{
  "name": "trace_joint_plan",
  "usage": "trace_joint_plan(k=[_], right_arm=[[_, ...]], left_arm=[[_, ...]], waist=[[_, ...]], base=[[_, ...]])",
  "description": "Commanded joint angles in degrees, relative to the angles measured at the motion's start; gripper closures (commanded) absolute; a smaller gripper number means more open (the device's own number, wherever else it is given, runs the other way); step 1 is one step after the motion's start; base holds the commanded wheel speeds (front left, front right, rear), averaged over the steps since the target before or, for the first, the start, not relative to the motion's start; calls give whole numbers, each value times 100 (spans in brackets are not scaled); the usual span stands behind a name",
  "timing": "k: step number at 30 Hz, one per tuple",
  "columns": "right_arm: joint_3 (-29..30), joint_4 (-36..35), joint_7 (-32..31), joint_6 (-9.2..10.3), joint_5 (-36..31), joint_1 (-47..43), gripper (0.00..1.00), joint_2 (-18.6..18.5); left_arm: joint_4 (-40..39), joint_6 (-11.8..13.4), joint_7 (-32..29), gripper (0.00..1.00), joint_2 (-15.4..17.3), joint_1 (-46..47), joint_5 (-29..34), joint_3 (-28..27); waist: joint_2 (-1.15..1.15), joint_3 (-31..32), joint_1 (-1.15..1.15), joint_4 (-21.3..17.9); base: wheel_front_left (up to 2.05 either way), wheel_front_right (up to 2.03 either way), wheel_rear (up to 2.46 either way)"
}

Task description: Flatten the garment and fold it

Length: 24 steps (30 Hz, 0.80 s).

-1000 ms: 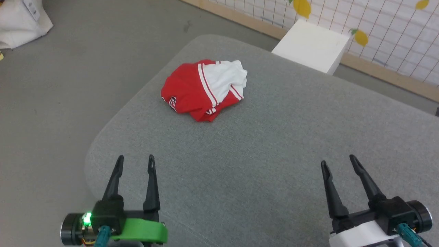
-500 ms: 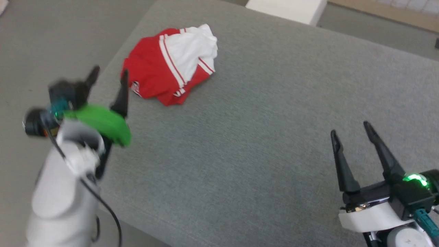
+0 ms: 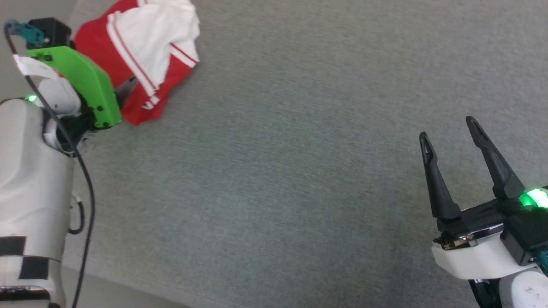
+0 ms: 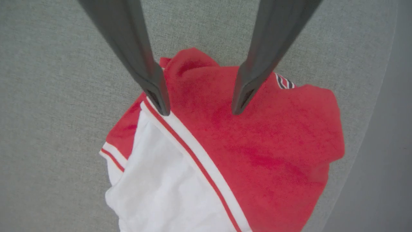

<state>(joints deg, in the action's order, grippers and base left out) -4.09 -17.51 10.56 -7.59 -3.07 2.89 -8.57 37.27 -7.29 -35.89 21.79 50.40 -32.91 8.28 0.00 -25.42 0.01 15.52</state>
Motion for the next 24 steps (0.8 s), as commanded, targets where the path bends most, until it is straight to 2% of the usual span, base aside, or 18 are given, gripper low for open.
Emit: trace_joint_plan(k=[1,8,12,13,14,15,19,24], right_arm=[[4,-65,-7,10,-15,111,0,-7],[76,-173,12,10,-24,87,0,-1],[111,-184,27,10,-39,74,0,6],[113,-172,29,10,-43,75,0,13],[117,-150,36,10,-46,76,0,25],[118,-130,43,10,-47,76,0,36],[109,41,76,10,-37,38,0,77],[132,294,153,10,-7,-38,0,152]], left_arm=[[126,-18,-107,0,109,157,-56,-17],[745,62,-423,0,159,288,-270,-131],[1013,43,-707,0,110,242,-307,9],[1045,33,-760,55,94,230,-341,32],[1037,20,-733,87,81,223,-385,52],[1018,12,-637,100,85,223,-416,44],[992,-7,-90,100,143,218,-495,13],[873,-16,678,100,415,260,-441,86]], waist=[[0,-426,-1,-439],[0,-582,-1,-596],[0,-594,-1,-591],[0,-573,-1,-588],[0,-534,-1,-581],[0,-498,-1,-577],[0,-250,-1,-558],[0,175,-1,-540]], base=[[0,0,0],[0,0,0],[0,0,0],[0,0,0],[0,0,0],[0,0,0],[0,0,0],[0,0,0]])
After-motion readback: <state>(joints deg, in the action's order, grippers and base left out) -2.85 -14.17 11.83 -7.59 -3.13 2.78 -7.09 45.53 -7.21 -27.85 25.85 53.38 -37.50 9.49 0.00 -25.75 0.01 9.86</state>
